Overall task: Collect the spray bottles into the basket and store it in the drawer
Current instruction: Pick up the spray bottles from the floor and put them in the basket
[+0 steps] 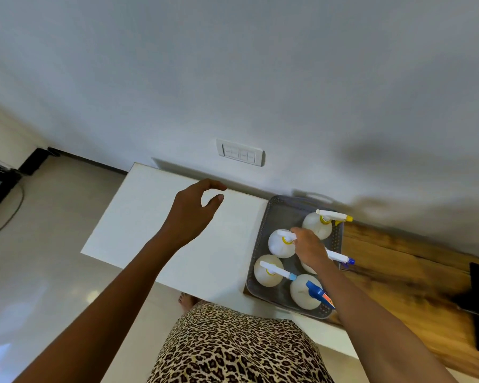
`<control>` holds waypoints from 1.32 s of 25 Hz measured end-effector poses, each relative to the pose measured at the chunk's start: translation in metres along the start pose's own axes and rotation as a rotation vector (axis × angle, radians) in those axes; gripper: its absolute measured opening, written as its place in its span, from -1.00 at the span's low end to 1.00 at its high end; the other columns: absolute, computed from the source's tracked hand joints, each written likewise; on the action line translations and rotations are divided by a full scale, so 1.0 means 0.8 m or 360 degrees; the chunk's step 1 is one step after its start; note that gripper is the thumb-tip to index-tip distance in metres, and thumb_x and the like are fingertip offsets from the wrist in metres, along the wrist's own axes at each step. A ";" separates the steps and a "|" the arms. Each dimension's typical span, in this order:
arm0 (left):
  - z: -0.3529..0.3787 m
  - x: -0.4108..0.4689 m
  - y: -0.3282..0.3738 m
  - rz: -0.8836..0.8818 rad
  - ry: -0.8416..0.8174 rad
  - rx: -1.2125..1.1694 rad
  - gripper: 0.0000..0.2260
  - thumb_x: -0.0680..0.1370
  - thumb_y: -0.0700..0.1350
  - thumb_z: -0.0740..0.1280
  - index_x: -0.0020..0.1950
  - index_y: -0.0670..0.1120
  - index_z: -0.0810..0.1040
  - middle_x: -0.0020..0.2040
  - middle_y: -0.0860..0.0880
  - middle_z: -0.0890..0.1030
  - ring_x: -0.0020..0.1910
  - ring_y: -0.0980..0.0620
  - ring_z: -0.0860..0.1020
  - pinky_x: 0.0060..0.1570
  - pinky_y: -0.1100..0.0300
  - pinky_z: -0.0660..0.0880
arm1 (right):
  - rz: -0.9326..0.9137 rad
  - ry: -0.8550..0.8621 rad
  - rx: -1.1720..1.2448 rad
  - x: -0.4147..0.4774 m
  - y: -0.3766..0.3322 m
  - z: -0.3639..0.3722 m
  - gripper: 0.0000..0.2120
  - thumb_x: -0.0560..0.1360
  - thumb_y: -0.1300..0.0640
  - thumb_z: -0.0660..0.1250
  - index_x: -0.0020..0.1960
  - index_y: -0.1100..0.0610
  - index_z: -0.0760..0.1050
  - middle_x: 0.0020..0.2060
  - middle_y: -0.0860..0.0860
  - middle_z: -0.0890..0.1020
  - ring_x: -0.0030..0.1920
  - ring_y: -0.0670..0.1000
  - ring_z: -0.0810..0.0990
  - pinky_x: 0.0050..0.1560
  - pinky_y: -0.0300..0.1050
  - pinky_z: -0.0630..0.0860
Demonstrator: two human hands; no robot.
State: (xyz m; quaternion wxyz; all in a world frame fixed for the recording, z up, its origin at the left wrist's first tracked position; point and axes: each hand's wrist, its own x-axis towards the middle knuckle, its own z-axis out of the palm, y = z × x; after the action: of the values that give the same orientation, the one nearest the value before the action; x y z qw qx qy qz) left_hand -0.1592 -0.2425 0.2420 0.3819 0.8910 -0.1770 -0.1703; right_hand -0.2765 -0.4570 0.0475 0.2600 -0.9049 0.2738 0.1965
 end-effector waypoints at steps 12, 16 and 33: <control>-0.056 -0.065 -0.027 -0.0076 0.0105 -0.0191 -0.81 0.55 -0.10 0.25 0.15 -0.02 0.52 0.07 0.17 0.46 0.08 0.22 0.36 0.09 0.32 0.27 | -0.0367 0.0326 0.0284 -0.058 -0.111 -0.010 -0.72 0.54 0.25 0.18 0.23 0.24 0.44 0.18 0.21 0.53 0.21 0.20 0.49 0.18 0.02 0.43; -0.110 -0.118 -0.065 -0.0098 0.0283 -0.0225 -0.80 0.55 -0.09 0.24 0.16 0.00 0.51 0.08 0.21 0.46 0.08 0.25 0.35 0.07 0.39 0.25 | -0.0610 0.0288 0.0345 -0.099 -0.205 0.022 -0.74 0.53 0.25 0.18 0.20 0.22 0.47 0.20 0.14 0.54 0.25 0.11 0.46 0.24 -0.06 0.37; -0.326 -0.549 -0.381 -0.0809 0.1407 -0.0463 -0.85 0.54 -0.15 0.26 0.07 -0.02 0.55 0.12 0.07 0.58 0.14 0.10 0.48 0.10 0.27 0.32 | -0.1796 -0.0315 0.0176 -0.392 -0.630 0.295 -0.78 0.52 0.21 0.24 0.13 0.22 0.52 0.12 0.13 0.60 0.15 0.09 0.54 0.19 -0.07 0.44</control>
State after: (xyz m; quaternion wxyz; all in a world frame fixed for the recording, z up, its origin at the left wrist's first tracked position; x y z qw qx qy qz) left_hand -0.3746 0.3118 0.2593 0.4865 0.8303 0.2479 0.1117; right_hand -0.2681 0.1629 0.2008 0.3959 -0.8732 -0.2673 0.0966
